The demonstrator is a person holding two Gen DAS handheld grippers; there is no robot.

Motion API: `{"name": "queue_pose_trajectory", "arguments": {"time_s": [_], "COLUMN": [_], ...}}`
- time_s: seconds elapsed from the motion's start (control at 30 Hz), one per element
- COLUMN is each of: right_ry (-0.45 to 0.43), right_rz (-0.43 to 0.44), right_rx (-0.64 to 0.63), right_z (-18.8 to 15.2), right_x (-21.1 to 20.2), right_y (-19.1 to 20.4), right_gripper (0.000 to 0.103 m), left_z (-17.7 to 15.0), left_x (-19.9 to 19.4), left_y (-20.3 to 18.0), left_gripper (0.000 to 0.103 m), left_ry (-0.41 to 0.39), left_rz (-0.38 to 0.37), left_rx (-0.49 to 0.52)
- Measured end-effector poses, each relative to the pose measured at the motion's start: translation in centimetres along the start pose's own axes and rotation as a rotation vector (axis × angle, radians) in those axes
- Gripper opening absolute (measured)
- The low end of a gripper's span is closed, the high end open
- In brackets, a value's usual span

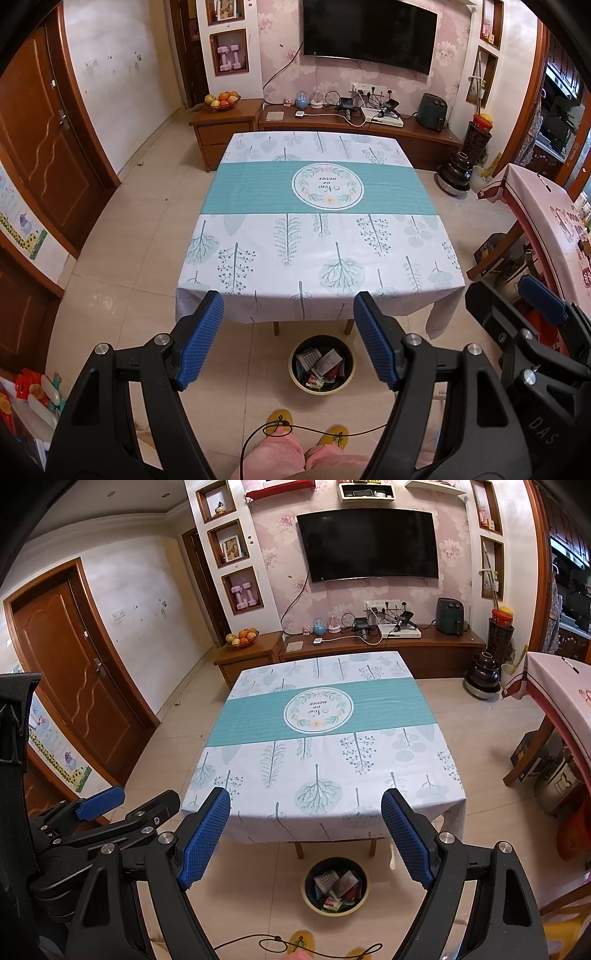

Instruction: Collect trash

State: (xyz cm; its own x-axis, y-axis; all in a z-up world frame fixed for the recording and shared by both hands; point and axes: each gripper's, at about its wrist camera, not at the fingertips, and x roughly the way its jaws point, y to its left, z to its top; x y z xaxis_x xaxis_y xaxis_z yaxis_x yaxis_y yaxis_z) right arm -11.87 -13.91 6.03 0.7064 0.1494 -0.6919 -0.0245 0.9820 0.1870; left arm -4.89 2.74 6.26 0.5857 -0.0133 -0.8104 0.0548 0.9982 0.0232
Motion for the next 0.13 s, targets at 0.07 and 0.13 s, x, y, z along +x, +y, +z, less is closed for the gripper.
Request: {"name": "queue_pose_trajectory", "arguments": {"time_s": [0.07, 0.13], "right_ry": [0.0, 0.003], "right_rz": [0.0, 0.001], "right_rx": [-0.001, 0.002], "right_z": [-0.02, -0.02], "right_x": [0.01, 0.02], "right_y": [0.0, -0.03], "right_gripper": [0.085, 0.085], "left_z": [-0.23, -0.39], "left_x": [0.05, 0.26], "left_y": [-0.23, 0.0], "left_gripper": [0.07, 0.07], "left_ry": [0.005, 0.008], "left_rz": [0.001, 0.002], "left_rx": [-0.002, -0.004]}}
